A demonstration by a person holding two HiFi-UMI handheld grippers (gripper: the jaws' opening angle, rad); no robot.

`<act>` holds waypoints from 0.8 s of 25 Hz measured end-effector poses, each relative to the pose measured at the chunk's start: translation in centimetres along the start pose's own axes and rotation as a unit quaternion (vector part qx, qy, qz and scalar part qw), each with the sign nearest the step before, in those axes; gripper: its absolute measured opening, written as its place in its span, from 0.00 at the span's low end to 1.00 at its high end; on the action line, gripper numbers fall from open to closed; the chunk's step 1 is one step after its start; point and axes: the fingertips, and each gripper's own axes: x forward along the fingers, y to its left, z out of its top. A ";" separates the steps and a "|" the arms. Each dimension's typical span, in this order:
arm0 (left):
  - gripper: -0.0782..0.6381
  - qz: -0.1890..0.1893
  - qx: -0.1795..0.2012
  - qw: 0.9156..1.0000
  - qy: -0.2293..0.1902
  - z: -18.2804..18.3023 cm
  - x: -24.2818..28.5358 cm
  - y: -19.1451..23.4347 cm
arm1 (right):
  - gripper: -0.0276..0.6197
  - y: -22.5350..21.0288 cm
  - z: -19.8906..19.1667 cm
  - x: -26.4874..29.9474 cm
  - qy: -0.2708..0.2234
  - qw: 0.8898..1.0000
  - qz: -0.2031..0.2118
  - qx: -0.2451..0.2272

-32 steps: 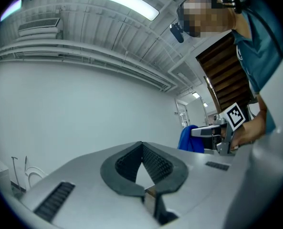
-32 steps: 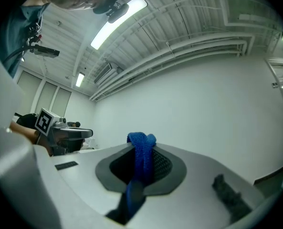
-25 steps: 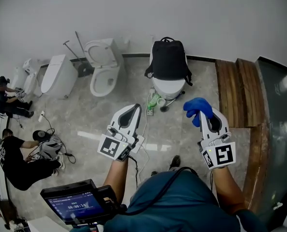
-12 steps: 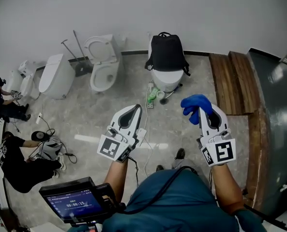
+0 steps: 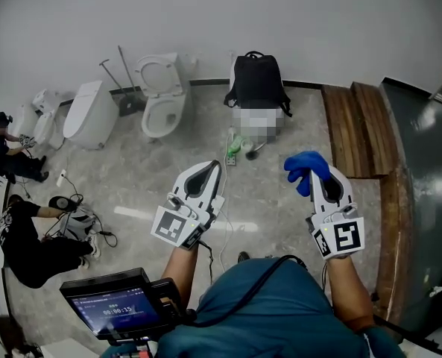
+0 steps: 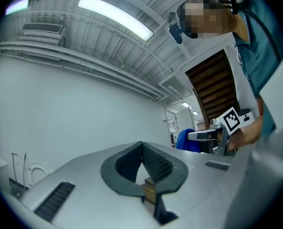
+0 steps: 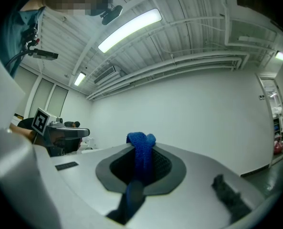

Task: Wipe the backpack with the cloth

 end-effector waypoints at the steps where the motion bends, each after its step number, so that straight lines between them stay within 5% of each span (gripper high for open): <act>1: 0.11 -0.003 0.000 1.000 0.002 0.2 0.4 -0.3 | 0.09 -0.3 0.3 0.1 0.004 1.000 0.000 -0.004; 13: 0.11 -0.021 0.012 1.000 -0.014 2.7 -2.8 -8.1 | 0.08 0.2 2.0 -8.1 -0.005 1.000 -0.015 -0.014; 20: 0.11 -0.021 0.016 1.000 -0.017 2.4 -3.3 -9.1 | 0.08 0.1 1.6 -9.1 -0.009 1.000 -0.017 -0.015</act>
